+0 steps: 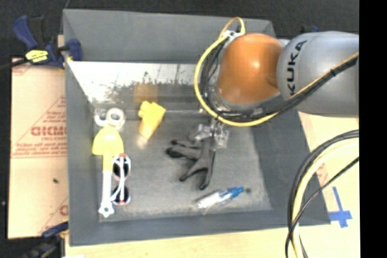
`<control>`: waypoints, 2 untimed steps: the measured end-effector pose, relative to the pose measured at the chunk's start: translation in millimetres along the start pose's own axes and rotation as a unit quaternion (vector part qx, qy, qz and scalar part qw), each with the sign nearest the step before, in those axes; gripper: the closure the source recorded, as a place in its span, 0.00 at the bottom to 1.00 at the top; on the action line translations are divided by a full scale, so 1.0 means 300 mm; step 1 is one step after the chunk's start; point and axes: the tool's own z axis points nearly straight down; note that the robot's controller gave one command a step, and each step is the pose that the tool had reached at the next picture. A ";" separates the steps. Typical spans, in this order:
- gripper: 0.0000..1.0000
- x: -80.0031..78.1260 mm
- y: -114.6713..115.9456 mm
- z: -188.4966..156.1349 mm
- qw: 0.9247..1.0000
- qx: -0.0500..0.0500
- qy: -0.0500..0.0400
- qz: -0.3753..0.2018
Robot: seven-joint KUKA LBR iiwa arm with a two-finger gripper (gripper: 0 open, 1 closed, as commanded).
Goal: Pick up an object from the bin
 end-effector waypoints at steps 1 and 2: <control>1.00 0.000 0.001 -0.078 1.000 -0.001 0.000 0.000; 1.00 -0.002 -0.005 -0.177 1.000 0.001 -0.001 0.000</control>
Offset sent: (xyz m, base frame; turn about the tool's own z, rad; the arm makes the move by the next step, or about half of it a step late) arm -0.0008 0.0000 0.0174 -0.0001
